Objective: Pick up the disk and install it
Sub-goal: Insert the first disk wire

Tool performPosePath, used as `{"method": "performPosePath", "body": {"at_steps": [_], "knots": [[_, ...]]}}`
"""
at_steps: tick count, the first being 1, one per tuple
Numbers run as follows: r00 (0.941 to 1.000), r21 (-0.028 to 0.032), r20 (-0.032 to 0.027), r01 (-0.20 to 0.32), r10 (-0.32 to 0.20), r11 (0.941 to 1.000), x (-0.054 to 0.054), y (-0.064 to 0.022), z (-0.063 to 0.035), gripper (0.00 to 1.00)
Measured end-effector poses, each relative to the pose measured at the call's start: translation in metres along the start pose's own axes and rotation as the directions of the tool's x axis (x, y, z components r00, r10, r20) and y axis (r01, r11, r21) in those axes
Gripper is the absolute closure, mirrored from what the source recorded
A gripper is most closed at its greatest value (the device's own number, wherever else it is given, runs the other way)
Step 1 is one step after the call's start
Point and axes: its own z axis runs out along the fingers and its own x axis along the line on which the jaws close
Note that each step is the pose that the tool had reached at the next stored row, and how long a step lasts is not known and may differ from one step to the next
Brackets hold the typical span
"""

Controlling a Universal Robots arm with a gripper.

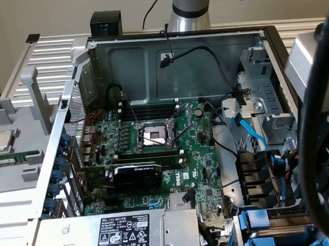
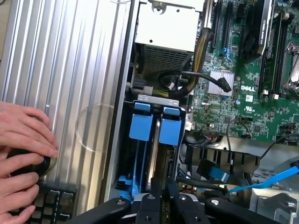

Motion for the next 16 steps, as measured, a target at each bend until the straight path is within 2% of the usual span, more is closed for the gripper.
{"method": "performPosePath", "body": {"at_steps": [3, 6, 8, 16], "knots": [[1.0, -0.004, -0.0078, -0.001, 0.001, 1.0, -0.0037, -0.0003, 0.0003, 0.84], [0.9999, -0.0117, -0.0157, -0.003, 0.003, 0.9999, -0.0051, -0.0004, 0.001, 0.84], [0.9998, -0.0143, -0.0185, -0.007, 0.006, 0.9999, -0.0054, -0.0005, 0.0014, 0.84], [0.9963, -0.0192, -0.0158, -0.085, 0.084, 0.9962, -0.0055, -0.0006, 0.0019, 0.84]]}}
